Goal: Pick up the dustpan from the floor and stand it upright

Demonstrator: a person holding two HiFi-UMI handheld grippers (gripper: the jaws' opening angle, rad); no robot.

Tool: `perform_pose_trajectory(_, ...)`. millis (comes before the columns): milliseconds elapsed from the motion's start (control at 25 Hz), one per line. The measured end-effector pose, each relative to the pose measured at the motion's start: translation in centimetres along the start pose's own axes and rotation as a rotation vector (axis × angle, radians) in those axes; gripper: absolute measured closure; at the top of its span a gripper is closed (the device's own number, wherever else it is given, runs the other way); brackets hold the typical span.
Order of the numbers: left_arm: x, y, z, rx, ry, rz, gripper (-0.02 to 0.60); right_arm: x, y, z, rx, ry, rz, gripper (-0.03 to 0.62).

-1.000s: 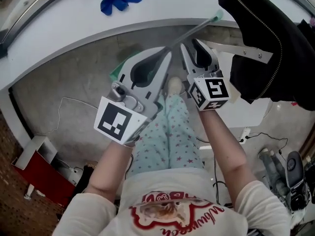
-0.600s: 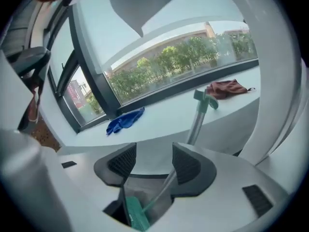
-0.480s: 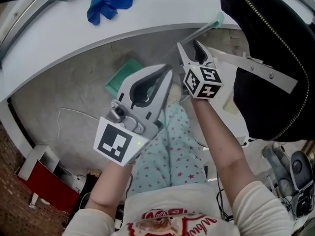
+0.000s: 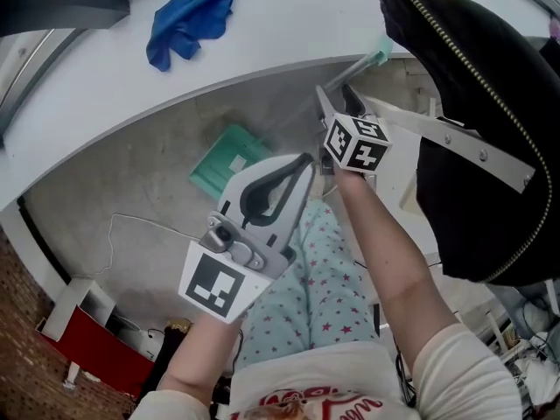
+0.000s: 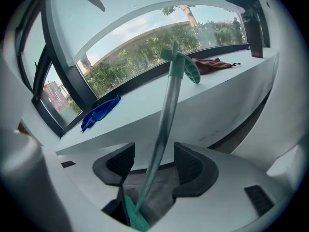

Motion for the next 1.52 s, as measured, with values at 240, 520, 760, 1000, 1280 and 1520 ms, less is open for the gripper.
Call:
perform_pose_trajectory(240, 0.4, 0.2, -0.3, 0.021, 0.010, -0.014, 0.578, -0.2, 1.8, 0.4, -0.012, 0.021, -0.006, 0.347)
perform_pose_trajectory(520, 1.1, -0.6, -0.4, 0.021, 0.034, -0.049, 0.578, 0.0, 2.8, 0.7, -0.002, -0.028, -0.007, 0.349)
perform_pose_trajectory(760, 2.0, -1.4, -0.3, 0.013, 0.038, -0.064, 0.578, 0.1, 3.4, 0.5, -0.027, 0.017, -0.001, 0.480)
perform_pose_trajectory(1000, 1.3, -2.4, -0.5, 0.002, 0.041, -0.049, 0.578, -0.1, 2.1, -1.2, -0.058, 0.048, 0.029, 0.491)
perform_pose_trajectory(1280, -0.5, -3.5, -0.3, -0.032, 0.072, -0.028, 0.578, 0.5, -0.8, -5.4, -0.132, -0.054, 0.023, 0.499)
perform_pose_trajectory(1520, -1.6, -5.8, 0.2, -0.115, 0.097, 0.000, 0.578, 1.4, -3.1, -9.8, -0.219, -0.154, 0.016, 0.502)
Point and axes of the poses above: the fingertips, and each gripper's own axes: y forward along the fingers, z to its right, x out of its underside, the point moved 5 cm from there along -y, backward along the fingers, and after that the axes turned 8 degrees about x, right-handed, at the moved point
